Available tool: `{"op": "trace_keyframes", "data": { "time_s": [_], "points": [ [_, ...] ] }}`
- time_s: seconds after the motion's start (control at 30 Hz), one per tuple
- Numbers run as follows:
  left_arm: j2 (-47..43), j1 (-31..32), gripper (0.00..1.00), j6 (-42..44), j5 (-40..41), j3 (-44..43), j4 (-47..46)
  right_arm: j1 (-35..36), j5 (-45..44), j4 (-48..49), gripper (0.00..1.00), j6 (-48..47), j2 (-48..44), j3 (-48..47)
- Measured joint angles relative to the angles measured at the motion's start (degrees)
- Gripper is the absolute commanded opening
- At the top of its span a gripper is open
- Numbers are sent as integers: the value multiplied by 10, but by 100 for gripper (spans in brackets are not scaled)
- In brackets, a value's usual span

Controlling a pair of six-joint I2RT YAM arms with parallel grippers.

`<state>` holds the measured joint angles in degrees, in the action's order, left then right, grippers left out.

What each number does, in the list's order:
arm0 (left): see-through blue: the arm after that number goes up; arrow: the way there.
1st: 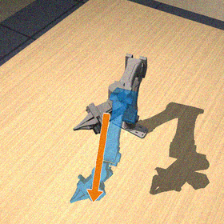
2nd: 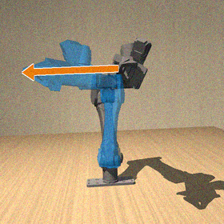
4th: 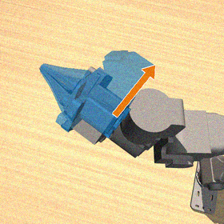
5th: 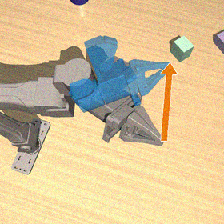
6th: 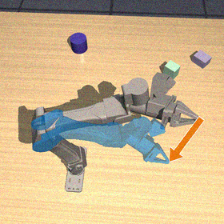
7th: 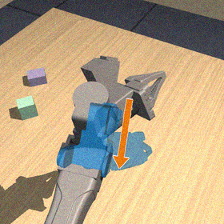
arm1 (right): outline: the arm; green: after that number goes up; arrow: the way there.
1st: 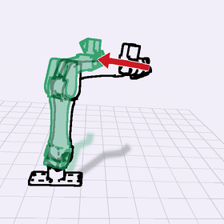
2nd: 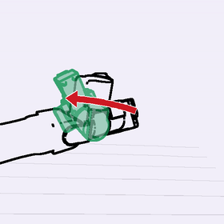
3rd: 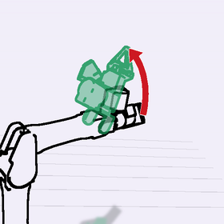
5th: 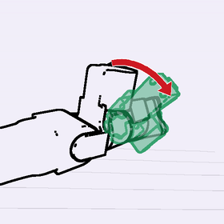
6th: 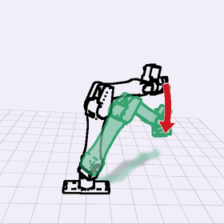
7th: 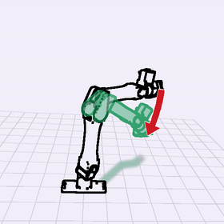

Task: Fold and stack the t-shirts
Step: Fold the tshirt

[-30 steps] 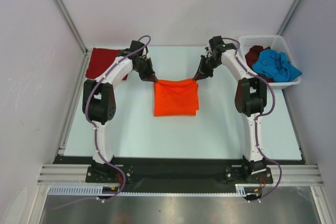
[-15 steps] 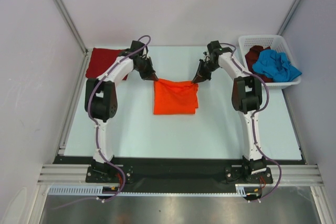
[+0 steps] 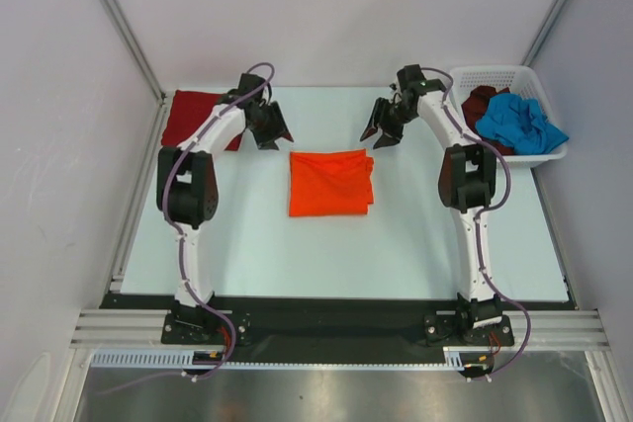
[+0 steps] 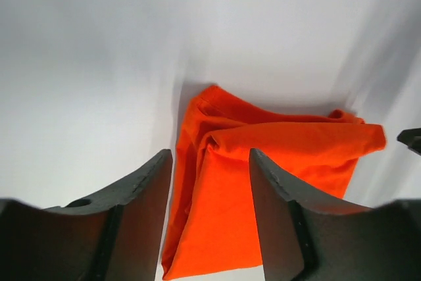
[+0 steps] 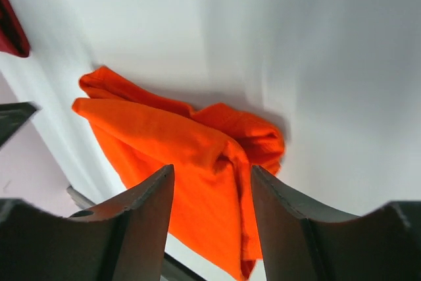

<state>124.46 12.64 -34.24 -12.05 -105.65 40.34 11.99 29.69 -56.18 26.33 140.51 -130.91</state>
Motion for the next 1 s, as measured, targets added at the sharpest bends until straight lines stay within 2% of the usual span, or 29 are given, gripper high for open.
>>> {"op": "trace_keyframes", "data": {
  "time_s": [0.07,0.13,0.17,0.23,0.27,0.37,0.4,0.43,0.5,0.73,1.0],
  "points": [
    [-30,0,57,0,12,6,-2,-1,-20,-13,57,-8,-12,1],
    [-66,1,52,1,12,14,-4,-1,-40,-19,56,-20,-40,29],
    [-87,2,44,2,8,18,-7,0,-49,-23,54,-27,-61,52],
    [-125,7,34,5,-21,23,-17,6,-63,-24,48,-41,-101,97],
    [-138,11,28,8,-36,29,-27,13,-67,-26,39,-46,-125,123],
    [-166,33,20,9,-79,60,-62,36,-66,-20,24,-52,-157,151],
    [-167,41,17,8,-90,73,-71,43,-63,-15,11,-51,-160,152],
    [-166,49,13,7,-103,86,-78,50,-59,-5,6,-50,-160,152],
    [-152,61,11,1,-126,103,-85,61,-42,13,0,-36,-155,152],
    [-59,71,4,-28,-198,112,-127,57,48,115,0,37,-107,165],
    [1,67,5,-40,-224,104,-148,49,98,177,0,92,-46,173]
  ]
}}
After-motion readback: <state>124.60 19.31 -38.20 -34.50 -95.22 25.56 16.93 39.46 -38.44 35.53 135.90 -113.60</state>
